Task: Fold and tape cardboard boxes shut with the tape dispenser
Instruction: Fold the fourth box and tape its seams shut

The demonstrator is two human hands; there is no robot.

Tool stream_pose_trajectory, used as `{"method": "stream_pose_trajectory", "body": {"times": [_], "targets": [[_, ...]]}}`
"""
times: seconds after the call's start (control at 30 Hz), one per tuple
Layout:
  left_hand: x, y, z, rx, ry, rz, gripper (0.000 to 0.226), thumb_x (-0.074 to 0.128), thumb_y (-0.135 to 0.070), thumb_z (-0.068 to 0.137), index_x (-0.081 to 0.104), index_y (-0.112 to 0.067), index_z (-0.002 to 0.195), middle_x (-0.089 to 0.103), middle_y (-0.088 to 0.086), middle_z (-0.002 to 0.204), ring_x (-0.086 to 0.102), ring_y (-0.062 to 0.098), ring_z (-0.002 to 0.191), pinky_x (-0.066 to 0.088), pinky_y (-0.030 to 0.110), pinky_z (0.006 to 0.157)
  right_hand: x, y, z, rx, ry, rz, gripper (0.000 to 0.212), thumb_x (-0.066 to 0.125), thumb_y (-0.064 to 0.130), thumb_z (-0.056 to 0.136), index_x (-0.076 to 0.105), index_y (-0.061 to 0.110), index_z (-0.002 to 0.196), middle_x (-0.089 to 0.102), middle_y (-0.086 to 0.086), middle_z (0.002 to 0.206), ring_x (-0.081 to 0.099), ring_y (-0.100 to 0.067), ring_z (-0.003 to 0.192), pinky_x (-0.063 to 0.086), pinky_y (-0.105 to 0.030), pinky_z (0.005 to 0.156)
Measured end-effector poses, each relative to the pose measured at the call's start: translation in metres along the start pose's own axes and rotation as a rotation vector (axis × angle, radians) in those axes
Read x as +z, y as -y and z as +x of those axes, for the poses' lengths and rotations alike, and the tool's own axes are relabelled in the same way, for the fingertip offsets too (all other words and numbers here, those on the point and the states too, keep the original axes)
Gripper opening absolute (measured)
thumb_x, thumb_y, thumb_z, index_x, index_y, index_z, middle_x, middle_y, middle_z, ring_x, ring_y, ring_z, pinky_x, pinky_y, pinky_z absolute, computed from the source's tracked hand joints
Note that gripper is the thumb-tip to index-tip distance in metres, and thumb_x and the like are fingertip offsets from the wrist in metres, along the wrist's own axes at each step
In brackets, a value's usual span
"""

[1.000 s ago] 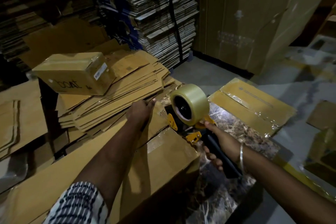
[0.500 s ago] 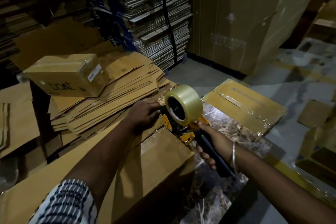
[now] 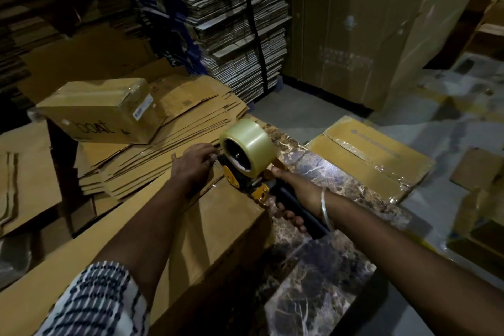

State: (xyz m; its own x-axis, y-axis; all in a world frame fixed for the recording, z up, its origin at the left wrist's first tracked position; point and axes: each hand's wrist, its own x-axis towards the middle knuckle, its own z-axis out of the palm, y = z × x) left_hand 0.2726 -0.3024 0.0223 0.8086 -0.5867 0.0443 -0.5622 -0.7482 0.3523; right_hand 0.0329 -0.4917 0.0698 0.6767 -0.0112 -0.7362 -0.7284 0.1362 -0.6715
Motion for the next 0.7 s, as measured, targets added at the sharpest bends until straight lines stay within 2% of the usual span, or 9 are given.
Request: {"method": "stream_pose_trajectory", "body": {"times": [0.2, 0.27, 0.33, 0.37, 0.43, 0.5, 0.57, 0.63, 0.7], "targets": [[-0.001, -0.007, -0.004, -0.001, -0.018, -0.029, 0.018, 0.048, -0.035, 0.103, 0.062, -0.045, 0.104, 0.057, -0.017, 0.129, 0.044, 0.016, 0.13, 0.008, 0.077, 0.109, -0.014, -0.041, -0.026, -0.037, 0.029, 0.025, 0.075, 0.034, 0.083, 0.081, 0.052, 0.014, 0.058, 0.042, -0.004, 0.051, 0.035, -0.015, 0.033, 0.029, -0.019, 0.038], [-0.005, -0.014, -0.006, -0.031, 0.035, 0.028, 0.026, 0.046, -0.033, 0.103, 0.06, -0.044, 0.122, 0.051, -0.015, 0.143, 0.032, 0.018, 0.143, 0.001, 0.075, 0.11, -0.013, -0.043, -0.029, -0.047, 0.027, 0.017, 0.075, 0.034, 0.084, 0.08, 0.051, 0.014, 0.059, 0.042, -0.004, 0.052, 0.035, -0.015, 0.034, 0.03, -0.019, 0.038], [-0.008, -0.022, -0.007, -0.037, 0.05, 0.111, 0.044, 0.046, -0.03, 0.102, 0.045, -0.043, 0.144, 0.042, -0.013, 0.154, 0.019, 0.019, 0.151, -0.006, 0.07, 0.113, -0.012, -0.042, -0.03, -0.052, 0.024, 0.01, 0.075, 0.033, 0.082, 0.082, 0.051, 0.013, 0.059, 0.041, -0.004, 0.051, 0.035, -0.015, 0.034, 0.03, -0.019, 0.037], [-0.011, -0.029, -0.009, -0.006, 0.029, 0.137, 0.05, 0.048, -0.029, 0.1, 0.039, -0.041, 0.148, 0.042, -0.009, 0.155, 0.021, 0.019, 0.151, -0.005, 0.067, 0.115, -0.012, -0.041, -0.03, -0.052, 0.027, 0.011, 0.075, 0.033, 0.082, 0.083, 0.051, 0.013, 0.058, 0.041, -0.004, 0.051, 0.035, -0.015, 0.034, 0.03, -0.019, 0.038], [-0.014, -0.04, -0.015, 0.134, 0.036, 0.079, 0.046, 0.048, -0.035, 0.098, 0.046, -0.038, 0.144, 0.052, -0.003, 0.148, 0.039, 0.018, 0.141, 0.003, 0.062, 0.12, -0.013, -0.042, -0.029, -0.05, 0.034, 0.011, 0.076, 0.032, 0.081, 0.084, 0.052, 0.013, 0.058, 0.042, -0.004, 0.05, 0.035, -0.016, 0.033, 0.03, -0.019, 0.038], [-0.013, -0.048, -0.025, 0.234, 0.171, -0.054, 0.04, 0.043, -0.04, 0.095, 0.062, -0.031, 0.129, 0.062, -0.002, 0.136, 0.051, 0.018, 0.128, 0.007, 0.06, 0.121, -0.012, -0.043, -0.027, -0.055, 0.024, 0.016, 0.077, 0.031, 0.081, 0.085, 0.052, 0.012, 0.058, 0.041, -0.005, 0.05, 0.035, -0.016, 0.033, 0.031, -0.019, 0.038], [-0.007, -0.045, -0.03, 0.26, 0.26, -0.095, 0.034, 0.046, -0.035, 0.096, 0.069, -0.028, 0.119, 0.063, -0.003, 0.133, 0.053, 0.018, 0.125, 0.011, 0.061, 0.119, -0.011, -0.043, -0.026, -0.056, 0.019, 0.017, 0.077, 0.032, 0.081, 0.085, 0.052, 0.012, 0.058, 0.041, -0.005, 0.05, 0.035, -0.016, 0.033, 0.03, -0.019, 0.038], [-0.003, -0.039, -0.028, 0.24, 0.257, -0.14, 0.031, 0.051, -0.033, 0.093, 0.071, -0.031, 0.116, 0.065, -0.007, 0.128, 0.056, 0.016, 0.119, 0.021, 0.06, 0.116, -0.008, -0.041, -0.024, -0.049, 0.016, 0.018, 0.077, 0.033, 0.081, 0.085, 0.053, 0.012, 0.057, 0.041, -0.005, 0.049, 0.035, -0.017, 0.033, 0.03, -0.019, 0.038], [-0.004, -0.039, -0.024, 0.199, 0.247, -0.135, 0.028, 0.055, -0.021, 0.092, 0.071, -0.03, 0.113, 0.066, -0.005, 0.126, 0.055, 0.02, 0.12, 0.015, 0.058, 0.119, -0.007, -0.038, -0.022, -0.048, 0.001, 0.023, 0.077, 0.033, 0.079, 0.087, 0.054, 0.012, 0.056, 0.041, -0.005, 0.049, 0.035, -0.017, 0.033, 0.03, -0.019, 0.038]]}}
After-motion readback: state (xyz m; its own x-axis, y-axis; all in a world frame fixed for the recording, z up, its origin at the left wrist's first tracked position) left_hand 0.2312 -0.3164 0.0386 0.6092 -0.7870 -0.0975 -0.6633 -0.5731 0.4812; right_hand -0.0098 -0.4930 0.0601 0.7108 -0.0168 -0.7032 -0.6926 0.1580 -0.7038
